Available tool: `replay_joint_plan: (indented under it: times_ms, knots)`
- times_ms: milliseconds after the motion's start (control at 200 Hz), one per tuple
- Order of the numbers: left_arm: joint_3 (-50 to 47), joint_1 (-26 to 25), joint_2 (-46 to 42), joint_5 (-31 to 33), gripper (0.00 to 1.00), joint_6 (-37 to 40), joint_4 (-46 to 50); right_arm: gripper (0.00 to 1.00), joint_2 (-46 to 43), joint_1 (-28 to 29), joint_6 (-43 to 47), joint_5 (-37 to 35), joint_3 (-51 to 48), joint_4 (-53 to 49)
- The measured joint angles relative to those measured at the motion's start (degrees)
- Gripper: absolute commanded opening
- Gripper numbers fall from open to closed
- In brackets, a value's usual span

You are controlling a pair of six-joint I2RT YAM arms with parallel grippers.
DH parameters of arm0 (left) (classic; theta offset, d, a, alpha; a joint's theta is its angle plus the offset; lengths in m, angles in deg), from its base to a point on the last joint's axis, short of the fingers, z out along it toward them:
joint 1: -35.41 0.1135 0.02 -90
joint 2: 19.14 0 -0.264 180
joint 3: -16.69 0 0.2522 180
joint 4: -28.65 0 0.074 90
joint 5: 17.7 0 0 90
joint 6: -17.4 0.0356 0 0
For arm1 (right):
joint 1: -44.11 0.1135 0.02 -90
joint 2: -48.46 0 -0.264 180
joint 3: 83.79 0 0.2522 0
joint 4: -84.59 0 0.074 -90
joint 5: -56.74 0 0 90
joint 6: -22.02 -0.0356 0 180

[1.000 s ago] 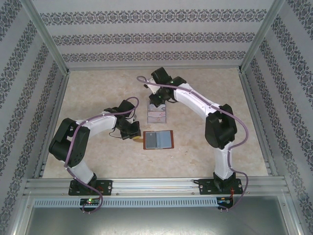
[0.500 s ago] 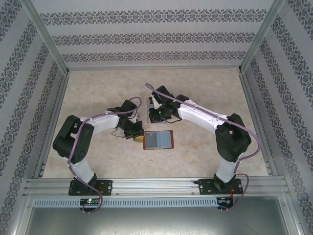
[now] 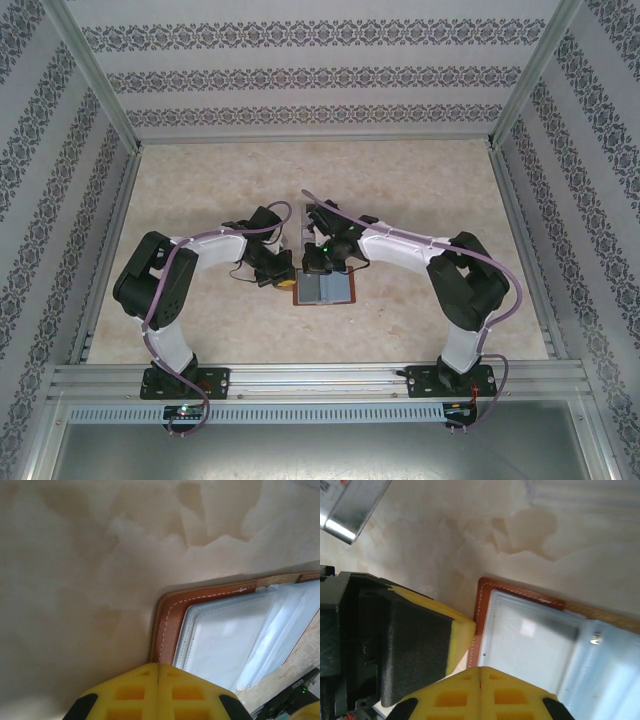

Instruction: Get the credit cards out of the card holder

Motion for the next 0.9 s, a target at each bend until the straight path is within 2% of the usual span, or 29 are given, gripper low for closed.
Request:
replay_joint_plan:
  times_ms: [405, 899]
  knots:
    - [-0.52, 0.02, 0.0, -0.42, 0.01, 0.39, -0.83, 0.23, 4.5, 1.75, -2.69, -0.26, 0.02, 0.09]
    - [-0.74, 0.02, 0.0, -0.87, 0.0, 0.44, -1.27, 0.37, 4.76, 3.15, -2.36, -6.56, 2.01, -6.47]
